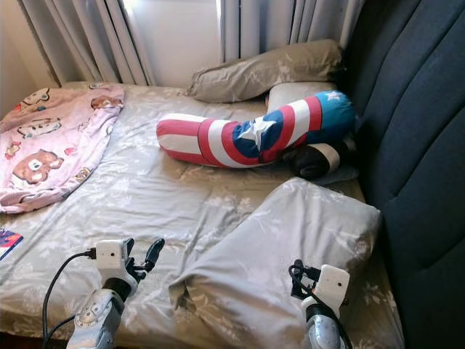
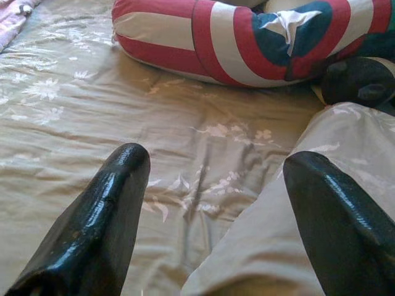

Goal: Clean up the room

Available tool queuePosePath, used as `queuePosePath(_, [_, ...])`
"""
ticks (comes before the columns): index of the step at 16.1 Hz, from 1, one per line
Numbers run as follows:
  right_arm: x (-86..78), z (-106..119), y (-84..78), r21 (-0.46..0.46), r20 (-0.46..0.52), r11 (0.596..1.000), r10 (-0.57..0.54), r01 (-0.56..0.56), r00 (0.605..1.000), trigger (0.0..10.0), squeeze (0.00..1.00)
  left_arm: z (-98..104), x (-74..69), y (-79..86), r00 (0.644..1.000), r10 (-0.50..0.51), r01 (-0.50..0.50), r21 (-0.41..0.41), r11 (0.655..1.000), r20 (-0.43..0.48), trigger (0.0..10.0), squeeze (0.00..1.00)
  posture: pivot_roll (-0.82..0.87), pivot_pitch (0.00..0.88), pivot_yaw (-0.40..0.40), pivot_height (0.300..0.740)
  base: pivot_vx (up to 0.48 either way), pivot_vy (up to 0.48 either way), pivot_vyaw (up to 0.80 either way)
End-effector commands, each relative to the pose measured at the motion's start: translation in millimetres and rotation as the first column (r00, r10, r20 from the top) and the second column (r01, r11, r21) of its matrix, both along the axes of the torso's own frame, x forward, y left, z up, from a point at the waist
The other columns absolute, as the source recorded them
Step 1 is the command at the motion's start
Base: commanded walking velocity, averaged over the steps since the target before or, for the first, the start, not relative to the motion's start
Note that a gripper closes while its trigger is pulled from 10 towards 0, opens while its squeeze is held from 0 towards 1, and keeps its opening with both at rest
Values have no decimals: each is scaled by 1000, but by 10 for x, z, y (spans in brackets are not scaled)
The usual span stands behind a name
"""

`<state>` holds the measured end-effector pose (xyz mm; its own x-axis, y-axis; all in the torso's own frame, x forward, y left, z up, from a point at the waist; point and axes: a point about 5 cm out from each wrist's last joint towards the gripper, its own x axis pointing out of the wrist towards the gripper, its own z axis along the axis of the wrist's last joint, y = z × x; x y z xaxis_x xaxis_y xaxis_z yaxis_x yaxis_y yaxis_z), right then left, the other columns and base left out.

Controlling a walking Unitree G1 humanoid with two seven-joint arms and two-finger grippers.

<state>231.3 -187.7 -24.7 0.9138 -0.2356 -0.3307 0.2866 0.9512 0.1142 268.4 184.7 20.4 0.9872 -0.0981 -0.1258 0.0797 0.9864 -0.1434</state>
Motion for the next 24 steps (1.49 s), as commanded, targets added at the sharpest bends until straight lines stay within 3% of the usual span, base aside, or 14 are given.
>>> queuePosePath(1, [-18, -16, -13, -7, -11, 1000, 0, -1, 1000, 10000, 0, 4, -5, 9, 1000, 1, -1, -8, 1000, -1, 10000, 0, -31, 8, -4, 690, 0, 0, 0])
queuePosePath(8, [-15, -23, 30, 14, -9, 1000, 24, -23, 1000, 10000, 0, -7, -10, 1, 1000, 4, -4, -21, 1000, -9, 10000, 0, -34, 9, -4, 690, 0, 0, 0])
queuePosePath(12, [-7, -25, 46, 24, -13, 999, 33, -32, 999, 10000, 0, -22, -7, -1, 1000, 4, -4, -24, 1000, -24, 10000, 0, -33, 6, -5, 690, 0, 421, 0])
queuePosePath(17, [-9, -33, 64, 25, -18, 999, 43, -43, 999, 10000, 0, -35, -10, -12, 999, 4, -5, -30, 1000, -33, 10000, 0, -33, 0, -7, 690, 0, 0, -766])
queuePosePath(21, [-10, -34, 70, 28, -19, 999, 43, -43, 999, 10000, 0, -26, -5, -7, 1000, -1, 1, -20, 1000, -28, 10000, 0, -33, 6, -5, 690, 0, 337, -761])
queuePosePath(24, [-9, -42, 98, 43, -20, 997, 67, -66, 998, 10000, 0, -22, -3, -6, 1000, -5, 4, -17, 1000, -27, 10000, 0, -35, 7, -3, 690, 0, 0, 0])
